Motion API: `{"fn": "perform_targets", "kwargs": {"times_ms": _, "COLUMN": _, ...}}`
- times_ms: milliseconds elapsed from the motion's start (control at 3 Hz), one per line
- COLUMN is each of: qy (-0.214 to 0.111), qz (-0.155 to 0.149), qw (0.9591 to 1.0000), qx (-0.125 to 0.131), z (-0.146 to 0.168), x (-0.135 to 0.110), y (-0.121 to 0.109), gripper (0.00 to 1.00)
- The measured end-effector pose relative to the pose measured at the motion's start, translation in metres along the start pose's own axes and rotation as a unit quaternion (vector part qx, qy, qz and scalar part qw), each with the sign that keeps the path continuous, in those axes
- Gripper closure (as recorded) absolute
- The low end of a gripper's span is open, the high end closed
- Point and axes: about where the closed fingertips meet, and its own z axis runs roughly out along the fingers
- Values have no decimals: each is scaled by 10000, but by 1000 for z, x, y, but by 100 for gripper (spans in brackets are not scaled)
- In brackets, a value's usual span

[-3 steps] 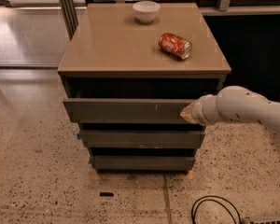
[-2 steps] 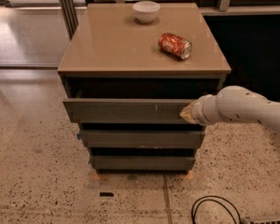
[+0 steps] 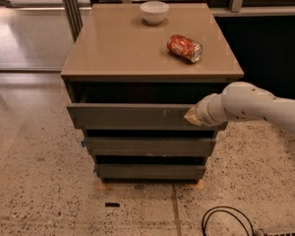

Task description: Close top drawer

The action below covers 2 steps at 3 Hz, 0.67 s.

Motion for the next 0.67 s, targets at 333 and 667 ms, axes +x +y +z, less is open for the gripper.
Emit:
{"fn": "perform_targets", "kwargs": {"times_ms": 333, "qy": 72, "qz": -124, "qw": 9998, "qx": 126, "z": 6, "x": -14, "y": -12, "gripper": 100}}
{"fn": "perform_targets", "kwargs": {"times_ms": 667, "qy": 128, "qz": -271, "qw": 9993, "qx": 238, "z": 13, "x": -28, "y": -17, "gripper": 100}}
